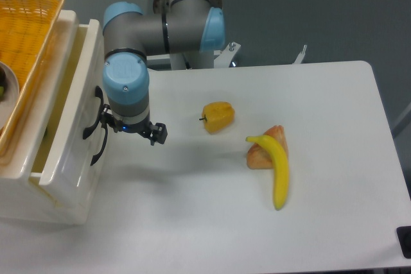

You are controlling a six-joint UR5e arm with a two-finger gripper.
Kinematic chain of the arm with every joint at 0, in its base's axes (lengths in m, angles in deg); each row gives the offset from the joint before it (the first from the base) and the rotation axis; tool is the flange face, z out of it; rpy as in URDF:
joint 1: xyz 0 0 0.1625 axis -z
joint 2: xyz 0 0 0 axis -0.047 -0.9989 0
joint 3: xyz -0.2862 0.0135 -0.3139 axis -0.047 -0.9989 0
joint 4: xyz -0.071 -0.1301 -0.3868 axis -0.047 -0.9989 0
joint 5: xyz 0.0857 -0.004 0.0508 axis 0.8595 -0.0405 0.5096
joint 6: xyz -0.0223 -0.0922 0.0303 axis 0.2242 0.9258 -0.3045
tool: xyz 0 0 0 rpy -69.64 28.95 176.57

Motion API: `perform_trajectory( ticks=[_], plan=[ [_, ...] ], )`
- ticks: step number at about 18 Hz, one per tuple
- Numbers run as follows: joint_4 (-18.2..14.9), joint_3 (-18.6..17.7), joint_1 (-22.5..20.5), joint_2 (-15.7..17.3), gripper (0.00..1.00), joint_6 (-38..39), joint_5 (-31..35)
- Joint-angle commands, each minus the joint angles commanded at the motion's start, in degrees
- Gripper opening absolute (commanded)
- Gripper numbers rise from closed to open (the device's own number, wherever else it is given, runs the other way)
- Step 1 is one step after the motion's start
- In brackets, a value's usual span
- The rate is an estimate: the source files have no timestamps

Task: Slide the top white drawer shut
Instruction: 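Push the drawer front inward with the gripper until the drawer shuts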

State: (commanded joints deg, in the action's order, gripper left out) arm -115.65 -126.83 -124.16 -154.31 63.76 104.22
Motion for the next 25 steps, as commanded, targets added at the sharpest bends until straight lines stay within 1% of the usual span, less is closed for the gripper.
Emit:
perform_trajectory(
  ticks=[18, 21, 25],
  plan=[
    [0.00, 0.00, 0.70, 0.09, 1.00, -0.09, -0.18],
    [0.00, 0.00, 1.58, 0.35, 1.00, 0.00, 0.00],
    [0.00, 0.00, 1.67, 0.35, 1.00, 0.00, 0.00]
  ],
)
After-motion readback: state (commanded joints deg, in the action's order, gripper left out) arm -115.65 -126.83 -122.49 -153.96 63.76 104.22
